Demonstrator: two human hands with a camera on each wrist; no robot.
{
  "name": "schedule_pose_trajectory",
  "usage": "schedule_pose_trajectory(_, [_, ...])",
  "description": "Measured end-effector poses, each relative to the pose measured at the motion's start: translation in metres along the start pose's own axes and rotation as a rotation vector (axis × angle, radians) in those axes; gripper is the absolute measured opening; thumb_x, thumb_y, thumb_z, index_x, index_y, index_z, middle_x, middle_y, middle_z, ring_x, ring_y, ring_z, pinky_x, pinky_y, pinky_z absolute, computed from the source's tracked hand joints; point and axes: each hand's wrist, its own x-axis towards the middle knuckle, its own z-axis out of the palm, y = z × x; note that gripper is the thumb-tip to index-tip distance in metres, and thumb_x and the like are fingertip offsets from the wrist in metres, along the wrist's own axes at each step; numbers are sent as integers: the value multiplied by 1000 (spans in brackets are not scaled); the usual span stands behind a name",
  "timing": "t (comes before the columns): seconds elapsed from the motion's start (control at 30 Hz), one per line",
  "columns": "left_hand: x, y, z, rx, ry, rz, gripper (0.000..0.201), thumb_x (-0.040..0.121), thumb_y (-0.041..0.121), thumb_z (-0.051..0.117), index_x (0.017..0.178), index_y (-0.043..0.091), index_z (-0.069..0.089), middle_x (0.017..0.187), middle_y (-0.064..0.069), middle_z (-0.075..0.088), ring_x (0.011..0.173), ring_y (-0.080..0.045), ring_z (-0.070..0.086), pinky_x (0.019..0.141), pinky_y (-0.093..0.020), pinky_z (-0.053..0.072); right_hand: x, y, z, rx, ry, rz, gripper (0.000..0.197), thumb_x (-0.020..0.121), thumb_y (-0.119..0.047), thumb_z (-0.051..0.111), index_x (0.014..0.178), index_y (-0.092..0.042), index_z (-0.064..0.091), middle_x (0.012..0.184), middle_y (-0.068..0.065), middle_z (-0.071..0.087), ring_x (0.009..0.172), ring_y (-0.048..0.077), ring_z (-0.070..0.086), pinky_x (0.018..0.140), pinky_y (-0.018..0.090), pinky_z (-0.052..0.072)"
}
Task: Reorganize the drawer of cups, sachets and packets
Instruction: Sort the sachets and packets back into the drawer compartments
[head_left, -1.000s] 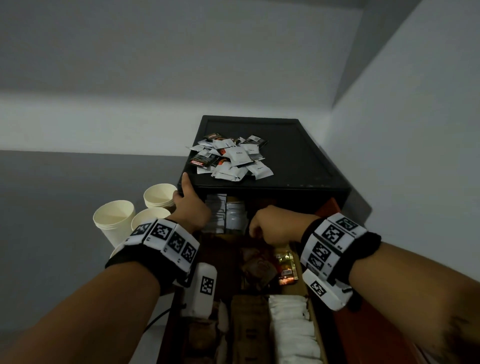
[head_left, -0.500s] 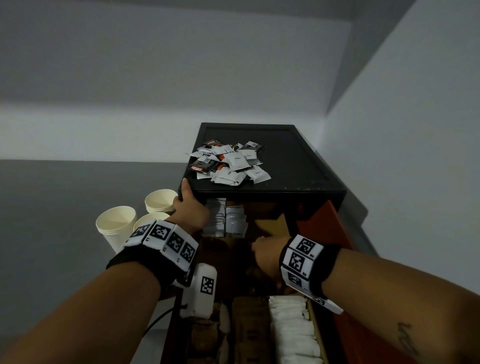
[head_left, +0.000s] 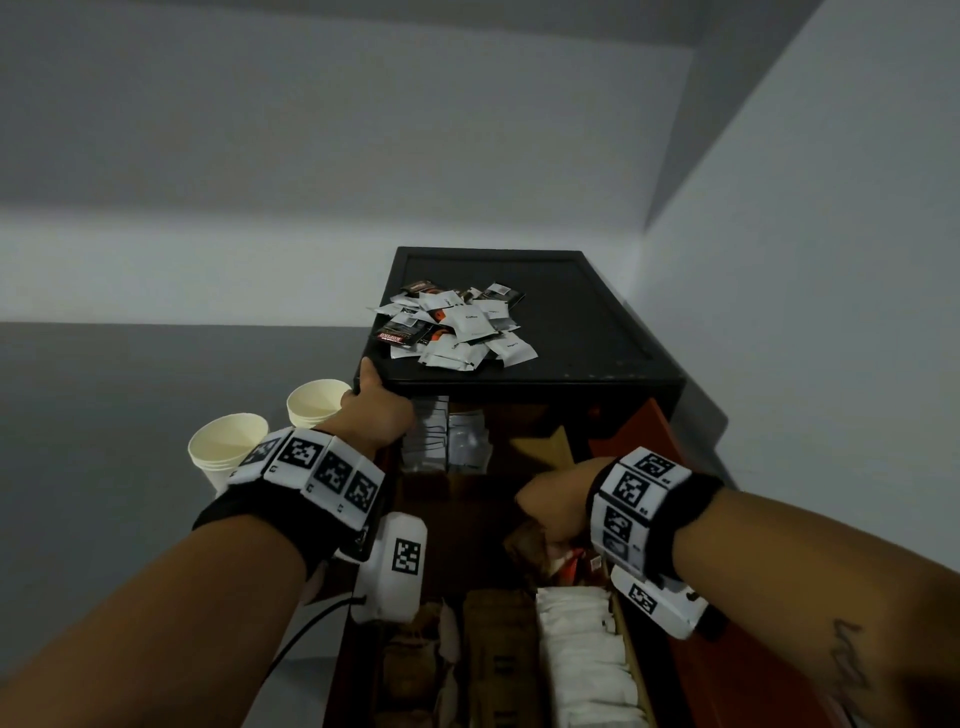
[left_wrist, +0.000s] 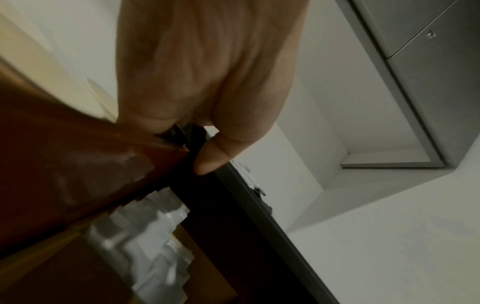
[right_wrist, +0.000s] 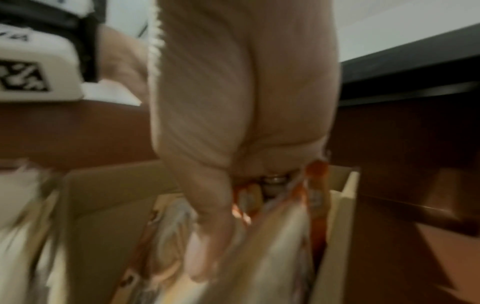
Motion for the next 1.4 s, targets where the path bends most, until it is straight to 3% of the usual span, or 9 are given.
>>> schedule_pose_trajectory(0.1, [-40,26,-15,47,-7,16,97,58,18,61,146,22,22,144,-19,30,124,-40,42,102,-46,42,-15,9,-13,184,71,-57,31,82,-6,63,113,-3,56,112,12,59,88,17,49,72,27,40])
schedule_pose_trajectory(0.23, [-70,49,-22,47,47,244,70,83,13,62,145,22,30,151,-12,18,127,-33,40,99,-35,40,-43,25,-40,644,355,-81,28,73,7,66,83,-13,50,80,3,56,70,14,55,56,21,48])
schedule_pose_trajectory(0.37, [-104,58,-17,-244,-368,295,68,66,28,74,128,26,47,126,-8,56,107,-24,60,99,-41,45,-72,32,-64,944,649,-178,32,79,-4,68,88,-30,53,92,-6,62,85,9,60,73,25,49])
schedule_pose_trajectory(0.53, [-115,54,1,-547,-643,205,13,90,8,54,100,14,59,92,-6,70,84,-22,66,78,-32,51,-85,20,-70,1085,758,-245,29,83,-7,66,92,-33,54,98,-5,65,97,15,62,89,37,51])
schedule_pose_trajectory(0.67, [-113,45,4,-705,-676,221,16,88,6,51,102,5,58,81,-9,70,67,-17,68,58,-22,53,-85,17,-58,1138,902,-158,34,83,-8,66,97,-35,50,102,0,62,93,13,62,77,30,54])
schedule_pose_trajectory(0.77, [-114,42,4,-838,-710,213,27,77,9,56,104,5,59,82,-12,70,65,-17,68,54,-20,54,-82,16,-49,1440,989,-156,33,82,-7,68,97,-32,52,90,5,66,77,14,66,60,22,51])
schedule_pose_trajectory(0.87, [-114,42,5,-915,-672,185,20,86,5,53,105,5,58,84,-16,71,64,-18,69,52,-21,54,-77,15,-43,1657,1034,-125,22,84,-8,66,95,-24,56,88,1,70,74,9,65,53,17,47])
schedule_pose_trajectory(1.13, [-109,38,4,-923,-589,169,18,92,1,48,108,4,56,86,-15,72,70,-19,70,62,-25,56,-86,28,-43,1779,1348,-20,17,86,-3,59,79,-18,62,87,2,69,77,15,67,61,25,51])
schedule_pose_trajectory(1.4, [-108,39,11,-864,-523,149,16,91,-1,49,101,9,57,84,-10,72,68,-17,70,59,-24,54,-83,15,-49,1754,1190,-111,14,93,-11,54,87,-20,62,87,-2,72,81,12,71,64,23,55])
